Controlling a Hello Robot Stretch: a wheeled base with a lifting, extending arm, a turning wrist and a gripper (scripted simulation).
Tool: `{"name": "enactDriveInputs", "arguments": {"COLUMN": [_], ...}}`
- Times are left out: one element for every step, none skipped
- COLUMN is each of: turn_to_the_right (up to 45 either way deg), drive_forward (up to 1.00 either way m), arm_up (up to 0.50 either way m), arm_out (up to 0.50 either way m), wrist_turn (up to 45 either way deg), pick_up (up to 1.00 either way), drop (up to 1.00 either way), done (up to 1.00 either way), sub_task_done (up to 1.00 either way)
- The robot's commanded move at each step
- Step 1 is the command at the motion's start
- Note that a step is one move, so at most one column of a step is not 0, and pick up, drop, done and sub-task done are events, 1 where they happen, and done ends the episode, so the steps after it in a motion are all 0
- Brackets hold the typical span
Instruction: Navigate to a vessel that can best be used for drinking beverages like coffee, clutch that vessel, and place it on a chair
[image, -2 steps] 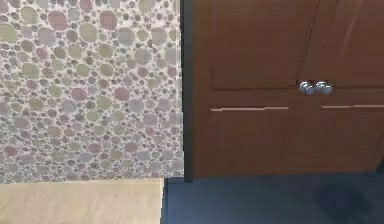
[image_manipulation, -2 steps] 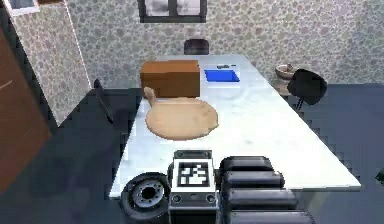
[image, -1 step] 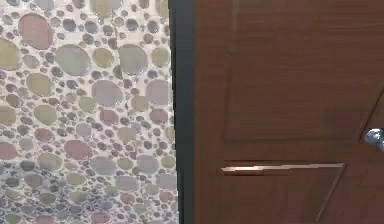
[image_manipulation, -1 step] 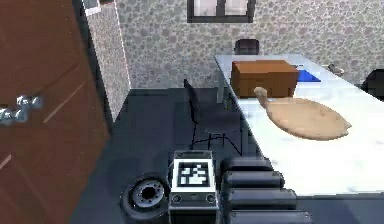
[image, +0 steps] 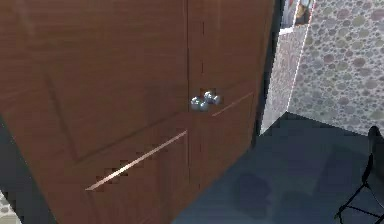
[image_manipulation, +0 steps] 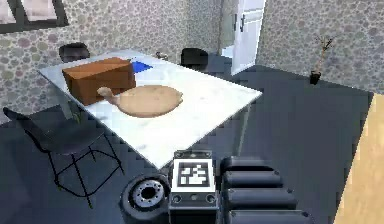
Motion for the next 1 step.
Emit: {"name": "enactDriveInputs", "arguments": {"turn_to_the_right": [36.0], "drive_forward": [0.0], "arm_up": [0.0], "arm_out": [0.0], "wrist_turn": [0.0], "pick_up": [0.0], "drop": [0.0], "done": [0.0], "sub_task_done": [0.0]}}
